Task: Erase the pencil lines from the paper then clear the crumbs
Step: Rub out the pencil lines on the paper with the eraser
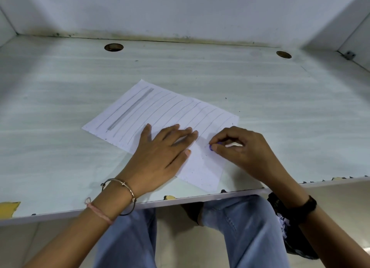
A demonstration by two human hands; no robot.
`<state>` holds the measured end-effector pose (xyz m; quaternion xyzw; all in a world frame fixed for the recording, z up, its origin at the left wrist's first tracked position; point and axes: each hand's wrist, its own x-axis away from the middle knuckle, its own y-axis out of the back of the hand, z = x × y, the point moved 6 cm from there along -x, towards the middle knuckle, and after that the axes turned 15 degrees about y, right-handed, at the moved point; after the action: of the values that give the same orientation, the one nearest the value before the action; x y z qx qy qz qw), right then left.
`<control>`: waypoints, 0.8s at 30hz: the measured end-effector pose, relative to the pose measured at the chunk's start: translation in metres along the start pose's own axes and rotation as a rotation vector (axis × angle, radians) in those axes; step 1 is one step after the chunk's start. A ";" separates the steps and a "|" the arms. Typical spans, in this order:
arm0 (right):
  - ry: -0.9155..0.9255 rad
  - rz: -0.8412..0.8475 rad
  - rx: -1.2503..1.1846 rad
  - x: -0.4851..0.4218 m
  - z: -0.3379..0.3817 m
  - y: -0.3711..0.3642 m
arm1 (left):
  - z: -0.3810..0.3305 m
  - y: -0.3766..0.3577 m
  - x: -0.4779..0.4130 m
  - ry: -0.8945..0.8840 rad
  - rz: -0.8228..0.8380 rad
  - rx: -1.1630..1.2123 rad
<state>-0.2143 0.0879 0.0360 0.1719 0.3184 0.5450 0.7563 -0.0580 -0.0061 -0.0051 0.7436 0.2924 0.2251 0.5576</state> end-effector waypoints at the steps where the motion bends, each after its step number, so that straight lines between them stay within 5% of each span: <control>1: 0.004 0.011 -0.008 0.002 0.001 0.000 | -0.002 0.004 -0.002 -0.017 -0.053 0.009; 6: 0.005 0.077 0.003 0.006 0.003 0.000 | -0.017 0.014 -0.027 -0.119 -0.233 -0.007; 13: 0.070 0.084 0.054 -0.004 0.009 -0.005 | -0.021 -0.015 -0.045 -0.051 0.045 -0.085; 17: 0.059 -0.020 0.123 -0.024 -0.001 0.004 | -0.021 -0.014 -0.045 -0.028 0.047 -0.098; 21: 0.135 0.195 0.153 -0.012 0.019 -0.017 | -0.022 -0.014 -0.045 -0.025 0.060 -0.129; 24: 0.128 0.109 0.243 -0.024 0.007 -0.001 | -0.022 -0.013 -0.044 -0.028 0.054 -0.104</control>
<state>-0.2142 0.0654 0.0476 0.2441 0.4197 0.5524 0.6776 -0.1072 -0.0178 -0.0119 0.7244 0.2522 0.2448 0.5930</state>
